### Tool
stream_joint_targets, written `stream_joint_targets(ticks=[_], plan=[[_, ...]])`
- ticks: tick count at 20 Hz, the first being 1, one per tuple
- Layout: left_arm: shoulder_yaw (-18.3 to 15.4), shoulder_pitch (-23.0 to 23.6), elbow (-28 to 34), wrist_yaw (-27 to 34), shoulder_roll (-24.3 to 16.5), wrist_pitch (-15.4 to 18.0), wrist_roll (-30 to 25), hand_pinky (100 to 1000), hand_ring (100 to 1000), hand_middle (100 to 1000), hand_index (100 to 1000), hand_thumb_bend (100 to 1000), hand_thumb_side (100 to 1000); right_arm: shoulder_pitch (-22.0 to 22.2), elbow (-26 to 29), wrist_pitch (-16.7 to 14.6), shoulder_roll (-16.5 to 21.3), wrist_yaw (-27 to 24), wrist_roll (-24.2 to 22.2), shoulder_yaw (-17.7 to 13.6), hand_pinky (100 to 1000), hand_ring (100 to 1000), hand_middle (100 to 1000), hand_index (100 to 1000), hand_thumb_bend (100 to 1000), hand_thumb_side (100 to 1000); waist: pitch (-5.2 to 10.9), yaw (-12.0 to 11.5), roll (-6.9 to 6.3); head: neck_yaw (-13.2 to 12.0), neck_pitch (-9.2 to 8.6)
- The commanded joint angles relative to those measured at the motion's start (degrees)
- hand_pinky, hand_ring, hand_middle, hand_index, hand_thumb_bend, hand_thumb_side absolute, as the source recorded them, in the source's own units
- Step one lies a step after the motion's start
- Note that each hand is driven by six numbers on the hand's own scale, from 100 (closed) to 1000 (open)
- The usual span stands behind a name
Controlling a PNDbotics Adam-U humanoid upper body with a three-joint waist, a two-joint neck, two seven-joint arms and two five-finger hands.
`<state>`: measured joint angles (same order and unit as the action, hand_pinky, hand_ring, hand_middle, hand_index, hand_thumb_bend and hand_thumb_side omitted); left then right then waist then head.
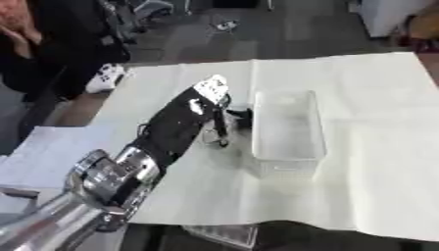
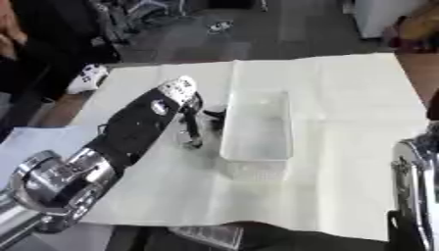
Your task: Pick up objects on the table and place them in the box.
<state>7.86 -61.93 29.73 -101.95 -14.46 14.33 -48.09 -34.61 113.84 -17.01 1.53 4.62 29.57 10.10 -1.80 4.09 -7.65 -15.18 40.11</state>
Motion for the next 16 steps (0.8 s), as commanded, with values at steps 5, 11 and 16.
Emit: stream_joint_targets(ticks=[5,11,16], plan=[[-0.3,-2.3,1.9,0.2,-3.6,1.4,-1.6,100,100,114,361,143,841,-0.6,0.7,0.3,0.7,0.0,-0.2,-0.1,528,541,572,744,100,1000,1.16,-0.5,0.30,-0.3,-0.19],[0.0,-3.9,3.3,-2.2,-5.1,0.4,-1.3,100,107,114,359,135,829,-0.4,0.7,0.4,1.0,0.0,-0.2,-0.1,528,541,571,744,100,1000,1.42,-0.8,0.23,-0.3,-0.25],[-0.2,-4.6,3.7,-3.1,-6.2,0.4,-1.0,100,100,110,359,131,825,-0.2,0.7,0.5,1.1,0.1,-0.1,-0.2,528,541,571,744,100,1000,1.63,-1.0,0.19,-0.2,-0.74]])
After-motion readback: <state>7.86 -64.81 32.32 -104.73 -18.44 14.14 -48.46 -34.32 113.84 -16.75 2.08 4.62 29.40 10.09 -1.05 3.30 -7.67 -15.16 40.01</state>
